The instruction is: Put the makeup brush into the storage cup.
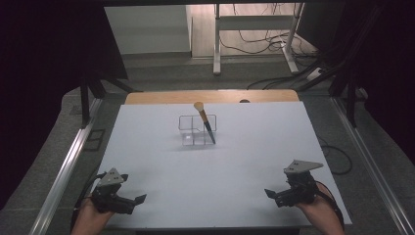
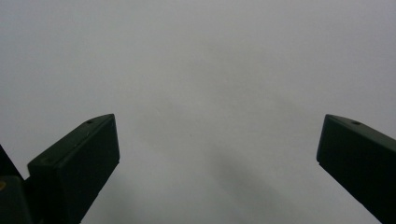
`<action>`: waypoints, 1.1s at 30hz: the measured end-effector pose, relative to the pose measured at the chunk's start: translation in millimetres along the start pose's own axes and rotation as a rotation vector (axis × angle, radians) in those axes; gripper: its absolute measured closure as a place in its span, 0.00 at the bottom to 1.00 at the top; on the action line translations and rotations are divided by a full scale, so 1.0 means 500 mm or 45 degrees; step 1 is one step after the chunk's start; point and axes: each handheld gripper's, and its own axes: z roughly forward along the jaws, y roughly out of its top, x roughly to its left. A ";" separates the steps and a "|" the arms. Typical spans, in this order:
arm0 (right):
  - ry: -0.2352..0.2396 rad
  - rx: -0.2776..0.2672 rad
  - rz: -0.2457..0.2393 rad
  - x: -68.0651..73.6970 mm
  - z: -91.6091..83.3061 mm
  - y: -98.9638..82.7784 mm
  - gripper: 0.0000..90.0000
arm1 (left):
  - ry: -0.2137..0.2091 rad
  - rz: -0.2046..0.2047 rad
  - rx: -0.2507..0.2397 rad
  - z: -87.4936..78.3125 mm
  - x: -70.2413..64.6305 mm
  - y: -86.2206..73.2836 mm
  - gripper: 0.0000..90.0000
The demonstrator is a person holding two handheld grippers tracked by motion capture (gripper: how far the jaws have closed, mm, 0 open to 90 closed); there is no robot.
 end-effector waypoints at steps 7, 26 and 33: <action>-0.009 -0.013 0.063 -0.013 -0.016 -0.019 0.00 | 0.003 -0.002 -0.002 -0.001 0.004 -0.001 0.01; -0.063 0.025 0.093 -0.022 -0.045 -0.063 0.00 | -0.005 0.009 0.022 0.003 0.002 -0.002 0.01; -0.074 0.040 0.108 -0.023 -0.049 -0.072 0.00 | -0.001 0.008 0.031 0.004 0.002 -0.002 0.01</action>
